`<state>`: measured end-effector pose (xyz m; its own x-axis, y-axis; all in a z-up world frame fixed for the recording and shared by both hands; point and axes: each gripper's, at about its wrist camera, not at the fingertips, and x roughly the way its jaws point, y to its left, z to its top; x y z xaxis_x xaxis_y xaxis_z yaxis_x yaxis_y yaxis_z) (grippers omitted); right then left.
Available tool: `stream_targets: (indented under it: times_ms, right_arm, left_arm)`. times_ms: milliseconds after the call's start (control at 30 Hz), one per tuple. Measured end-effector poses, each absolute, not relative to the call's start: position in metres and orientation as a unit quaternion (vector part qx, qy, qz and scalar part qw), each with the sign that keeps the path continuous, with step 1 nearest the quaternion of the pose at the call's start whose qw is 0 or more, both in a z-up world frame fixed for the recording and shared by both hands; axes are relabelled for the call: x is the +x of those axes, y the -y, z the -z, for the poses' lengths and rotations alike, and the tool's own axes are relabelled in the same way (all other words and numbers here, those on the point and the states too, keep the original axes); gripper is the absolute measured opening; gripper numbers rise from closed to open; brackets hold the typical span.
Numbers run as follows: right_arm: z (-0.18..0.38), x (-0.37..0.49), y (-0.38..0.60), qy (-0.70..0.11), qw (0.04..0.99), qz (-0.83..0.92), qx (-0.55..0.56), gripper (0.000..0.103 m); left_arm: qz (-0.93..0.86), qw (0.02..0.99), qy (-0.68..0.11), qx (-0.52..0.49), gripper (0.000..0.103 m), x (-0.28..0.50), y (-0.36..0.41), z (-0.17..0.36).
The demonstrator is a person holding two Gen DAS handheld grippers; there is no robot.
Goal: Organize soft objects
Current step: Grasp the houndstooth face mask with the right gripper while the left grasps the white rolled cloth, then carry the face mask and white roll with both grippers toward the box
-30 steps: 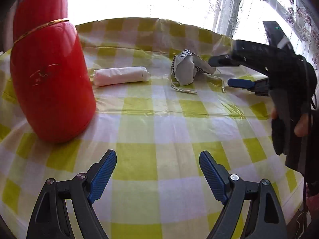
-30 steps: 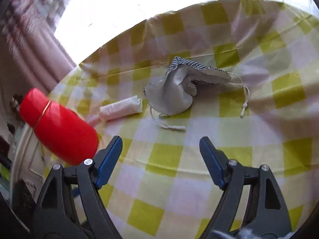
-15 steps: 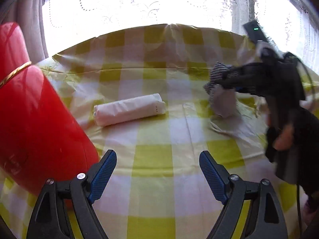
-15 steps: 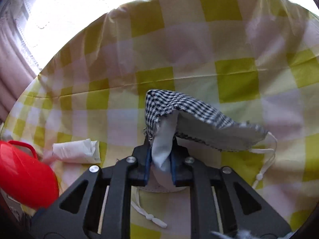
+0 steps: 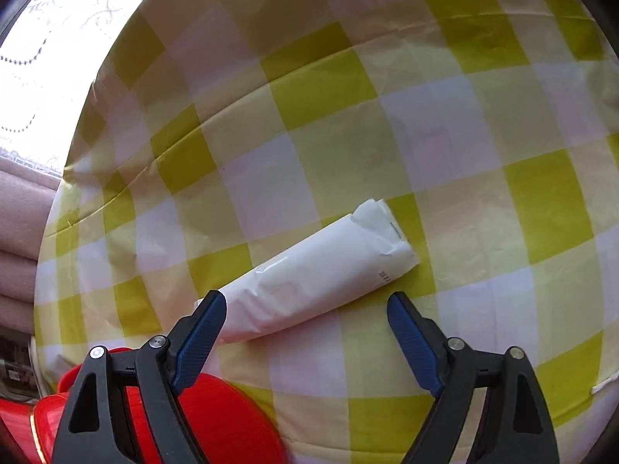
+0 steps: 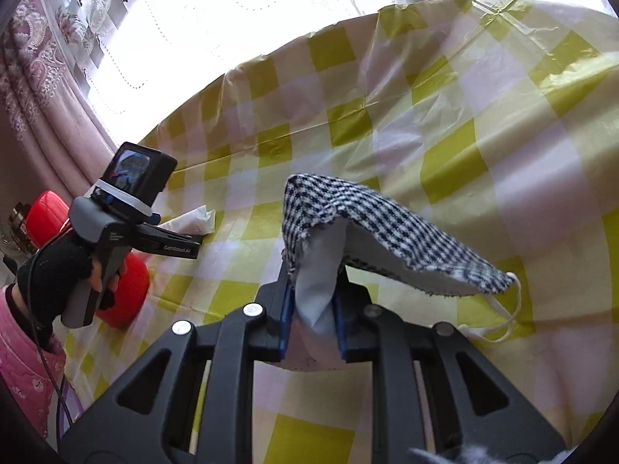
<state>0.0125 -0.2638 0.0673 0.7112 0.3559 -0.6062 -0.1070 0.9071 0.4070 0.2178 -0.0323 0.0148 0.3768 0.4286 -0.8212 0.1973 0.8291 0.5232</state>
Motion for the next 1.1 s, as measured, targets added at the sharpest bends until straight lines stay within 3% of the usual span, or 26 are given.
stream_targets:
  times_ms: [33,100,167,267,467,633,767,833,867,967,1000,1100]
  right_arm:
    - [-0.069,0.009,0.266,-0.356,0.908,-0.131,0.177,0.024]
    - [-0.07,0.005,0.269,-0.352,0.907,-0.14,0.187,0.025]
    - [-0.071,-0.001,0.273,-0.347,0.906,-0.142,0.197,0.025]
    - [-0.073,-0.008,0.274,-0.343,0.904,-0.15,0.206,0.025]
    - [-0.072,-0.016,0.273,-0.341,0.904,-0.156,0.207,0.026]
    - [-0.071,-0.018,0.273,-0.346,0.902,-0.153,0.209,0.026]
    - [-0.073,-0.022,0.275,-0.345,0.901,-0.15,0.216,0.026]
    - [-0.073,-0.024,0.276,-0.346,0.9,-0.145,0.221,0.026]
    - [-0.072,-0.025,0.276,-0.347,0.899,-0.144,0.223,0.027]
    - [-0.071,-0.025,0.272,-0.352,0.898,-0.144,0.221,0.027]
    - [-0.071,-0.026,0.271,-0.353,0.898,-0.146,0.219,0.027]
    - [-0.072,-0.026,0.266,-0.353,0.901,-0.147,0.204,0.028]
  left_arm:
    - [-0.075,0.776,-0.553,0.293,0.089,0.219,0.031,-0.014]
    - [-0.076,0.775,-0.55,0.302,0.103,0.225,0.025,-0.014]
    - [-0.067,0.78,-0.566,0.26,0.103,0.234,0.011,-0.017]
    - [-0.057,0.796,-0.59,0.121,0.103,0.244,-0.019,-0.025]
    - [0.085,0.826,-0.554,0.051,0.101,0.221,0.016,-0.051]
    - [0.084,0.834,-0.509,0.197,0.1,0.212,0.053,-0.056]
    - [0.137,0.786,-0.495,0.344,0.101,0.206,0.073,-0.034]
    - [0.157,0.786,-0.508,0.316,0.101,0.212,0.065,-0.038]
    - [0.156,0.784,-0.536,0.27,0.095,0.218,0.056,-0.039]
    - [0.155,0.778,-0.599,0.109,0.053,0.222,0.028,-0.045]
    - [0.126,0.779,-0.609,0.08,0.047,0.217,0.021,-0.049]
    - [0.107,0.78,-0.614,0.061,0.047,0.193,0.02,-0.056]
